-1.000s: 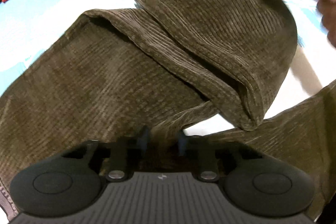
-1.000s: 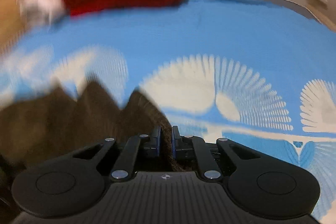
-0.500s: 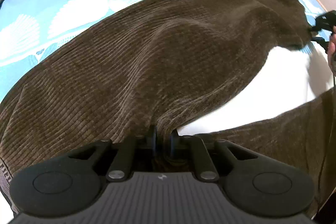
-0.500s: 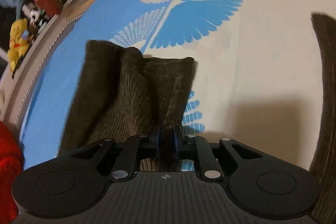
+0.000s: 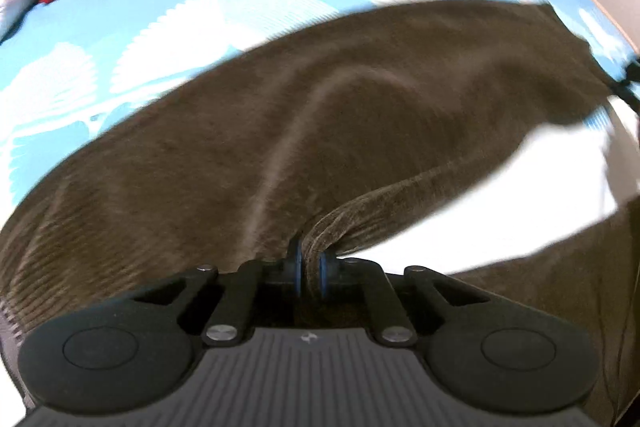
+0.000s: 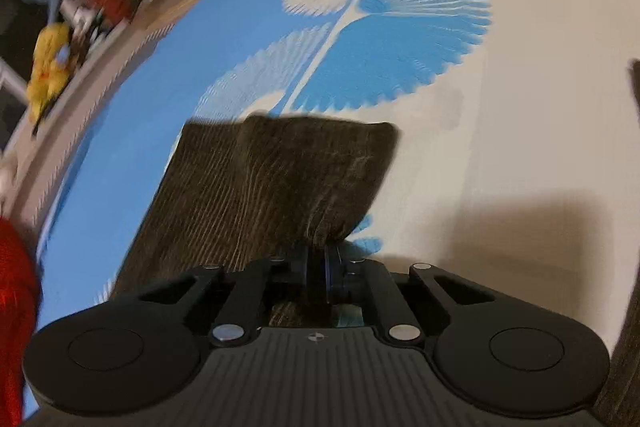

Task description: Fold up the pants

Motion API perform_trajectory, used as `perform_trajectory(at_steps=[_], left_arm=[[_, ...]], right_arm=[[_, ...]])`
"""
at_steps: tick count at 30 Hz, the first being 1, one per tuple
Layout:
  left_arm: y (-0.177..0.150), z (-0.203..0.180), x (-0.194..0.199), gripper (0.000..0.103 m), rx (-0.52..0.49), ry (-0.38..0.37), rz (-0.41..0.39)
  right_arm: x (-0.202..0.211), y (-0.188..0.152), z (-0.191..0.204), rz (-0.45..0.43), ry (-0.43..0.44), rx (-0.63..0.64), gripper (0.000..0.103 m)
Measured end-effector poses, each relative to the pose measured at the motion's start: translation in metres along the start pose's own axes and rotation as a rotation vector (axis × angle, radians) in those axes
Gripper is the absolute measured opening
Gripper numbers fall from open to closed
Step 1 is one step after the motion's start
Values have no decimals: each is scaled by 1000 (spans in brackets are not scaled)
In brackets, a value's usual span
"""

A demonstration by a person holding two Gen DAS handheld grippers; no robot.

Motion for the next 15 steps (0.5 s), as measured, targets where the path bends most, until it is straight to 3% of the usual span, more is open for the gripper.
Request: perform_trajectory(at_steps=[3,6,8,10,12,15], left_arm=[[-1,4,10,8,-15,-46,-7],[-14,-13,9,13,-147,-154,64],[-25,-22,7,20,-217,-182,101],[-28,-20,16,30,-229,-184,71],[-24,-8,32,42,-176,-246,25],[-18,23,54,43,-56,-309,-57]], right_arm=[[36,13,11,-176,-57,41,5],[57,22,-1,-282,-232,20,5],[53,25,-27,-268,-388,-32,6],[44,26,-55,-200,-491,-102,11],[50,29,-72,-194,-510,-163,22],[74,35,-59,-259,-455,-107,25]])
Point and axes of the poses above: each gripper's, at about its wrist camera, not at the fingertips, and x roughly against the way its jaws point, z to its left, y to its top, the point moved 3 cm from there along -x, roughly the way its jaws point, and after that the axes turned 6 degrees about -x, right-handed, at the moved point
